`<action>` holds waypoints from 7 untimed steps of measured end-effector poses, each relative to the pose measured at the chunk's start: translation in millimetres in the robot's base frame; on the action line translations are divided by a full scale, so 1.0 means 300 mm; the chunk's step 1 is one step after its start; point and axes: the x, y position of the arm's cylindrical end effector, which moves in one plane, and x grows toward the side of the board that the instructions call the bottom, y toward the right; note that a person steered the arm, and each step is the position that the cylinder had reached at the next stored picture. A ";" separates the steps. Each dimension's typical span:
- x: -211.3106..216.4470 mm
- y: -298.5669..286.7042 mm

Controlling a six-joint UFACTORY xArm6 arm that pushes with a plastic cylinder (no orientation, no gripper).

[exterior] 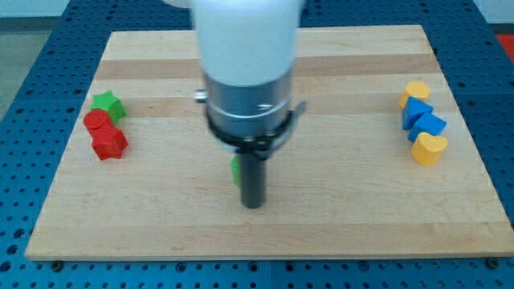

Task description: Push the green circle to the bottom of the yellow heart

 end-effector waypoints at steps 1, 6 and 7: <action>-0.006 -0.301; -0.160 0.167; -0.190 0.206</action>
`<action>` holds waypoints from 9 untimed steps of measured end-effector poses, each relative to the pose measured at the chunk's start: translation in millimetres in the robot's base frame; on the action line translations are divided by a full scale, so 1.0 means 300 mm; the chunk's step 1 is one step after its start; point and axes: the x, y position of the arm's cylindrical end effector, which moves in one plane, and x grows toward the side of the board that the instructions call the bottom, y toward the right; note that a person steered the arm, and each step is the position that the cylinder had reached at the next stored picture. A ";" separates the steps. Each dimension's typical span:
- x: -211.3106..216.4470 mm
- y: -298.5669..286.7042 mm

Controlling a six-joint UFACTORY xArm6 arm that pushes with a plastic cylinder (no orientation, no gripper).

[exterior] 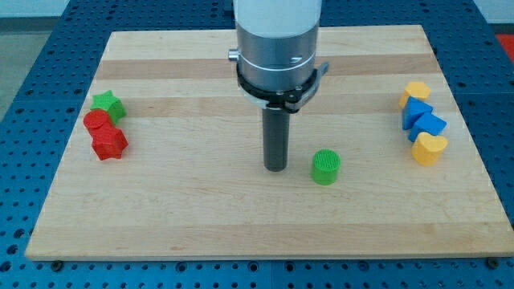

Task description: Push the green circle to the bottom of the yellow heart

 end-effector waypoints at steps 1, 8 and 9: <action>0.025 0.218; 0.174 0.497; 0.211 0.223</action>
